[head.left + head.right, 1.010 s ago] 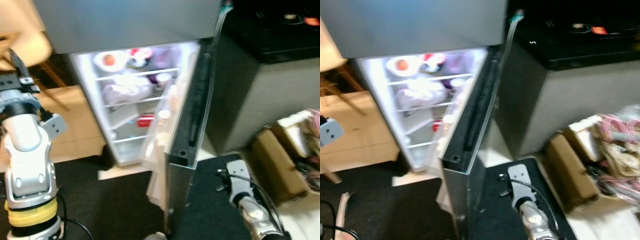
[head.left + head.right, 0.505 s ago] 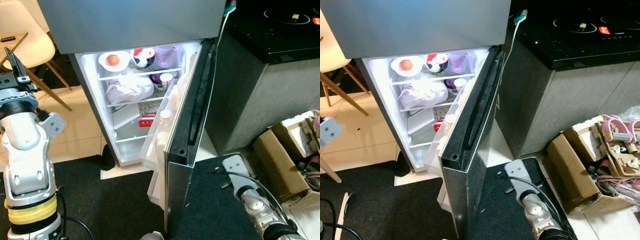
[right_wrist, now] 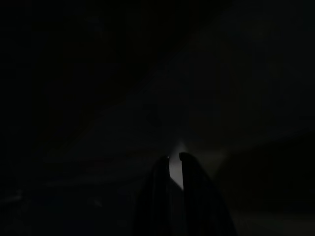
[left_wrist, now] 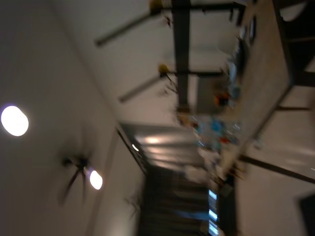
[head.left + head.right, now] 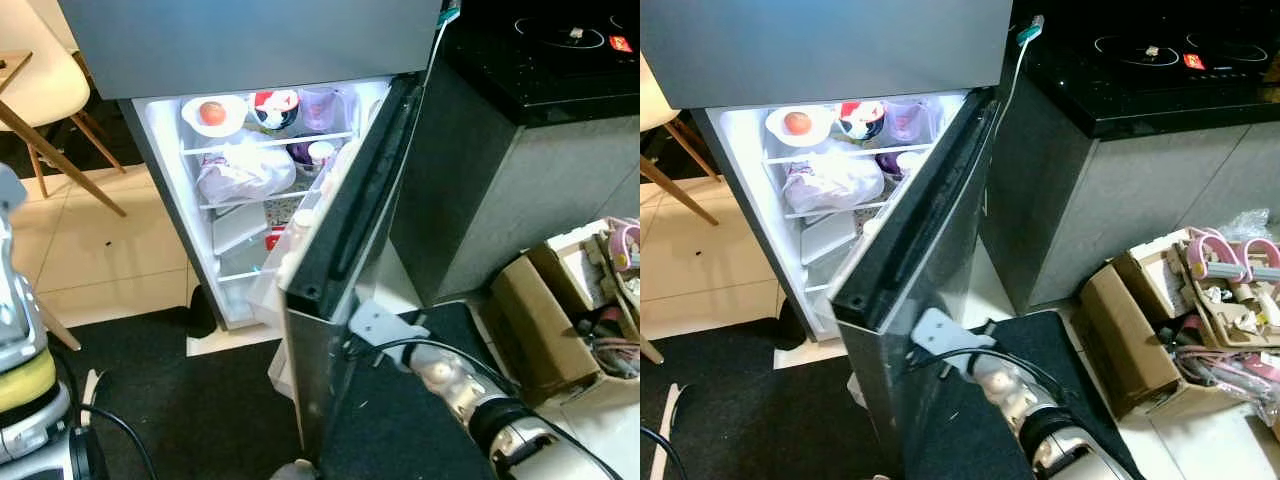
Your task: Restocking fridge
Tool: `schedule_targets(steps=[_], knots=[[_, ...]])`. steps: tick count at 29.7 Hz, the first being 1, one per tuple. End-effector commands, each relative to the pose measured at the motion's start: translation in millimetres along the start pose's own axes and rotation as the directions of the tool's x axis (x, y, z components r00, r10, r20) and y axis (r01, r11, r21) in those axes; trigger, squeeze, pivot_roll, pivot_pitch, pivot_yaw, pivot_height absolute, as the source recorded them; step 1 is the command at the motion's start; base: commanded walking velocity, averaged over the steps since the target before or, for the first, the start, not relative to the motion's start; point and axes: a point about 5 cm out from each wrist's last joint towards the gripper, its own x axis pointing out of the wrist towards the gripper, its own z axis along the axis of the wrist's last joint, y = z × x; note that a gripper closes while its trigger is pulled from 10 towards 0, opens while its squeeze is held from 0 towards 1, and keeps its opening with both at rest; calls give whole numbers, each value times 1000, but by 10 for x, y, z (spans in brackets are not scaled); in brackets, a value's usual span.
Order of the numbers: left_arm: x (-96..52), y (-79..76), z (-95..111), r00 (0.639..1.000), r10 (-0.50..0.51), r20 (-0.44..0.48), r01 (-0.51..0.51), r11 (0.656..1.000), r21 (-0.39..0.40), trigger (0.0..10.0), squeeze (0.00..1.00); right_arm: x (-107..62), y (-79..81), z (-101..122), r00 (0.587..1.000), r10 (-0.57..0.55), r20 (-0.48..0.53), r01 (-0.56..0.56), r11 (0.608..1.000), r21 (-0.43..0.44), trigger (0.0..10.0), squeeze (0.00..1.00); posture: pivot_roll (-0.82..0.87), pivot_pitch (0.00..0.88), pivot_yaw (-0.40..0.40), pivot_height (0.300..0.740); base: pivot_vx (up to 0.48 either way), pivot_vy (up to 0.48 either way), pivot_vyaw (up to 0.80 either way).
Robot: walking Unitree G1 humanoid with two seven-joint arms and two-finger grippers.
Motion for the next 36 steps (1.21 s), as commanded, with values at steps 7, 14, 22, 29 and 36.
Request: schedule_targets(steps=[7,14,22,29,36], knots=[[228,-15,343,988,15,156,-13,1000,-13,10000,0,170,504,1220,929,205,308,-161,974,-161,10000,0,129,74,-22,740,0,0,0],[234,-60,406,986,-5,165,6,1000,-7,10000,0,-58,630,2038,736,154,659,-282,955,92,10000,0,138,82,-16,740,0,0,0],[130,-232,335,989,-70,129,77,996,-45,10000,0,97,123,1175,901,-57,431,-63,964,260,10000,0,114,88,-10,740,0,0,0],[-88,-380,215,987,-143,67,146,988,-55,10000,0,40,-22,579,953,-124,275,35,951,309,10000,0,102,100,-9,740,0,0,0],[-221,-363,-81,987,-137,-82,136,990,-18,10000,0,7,-68,619,939,-122,322,19,952,307,10000,0,96,113,-20,740,0,0,0]])
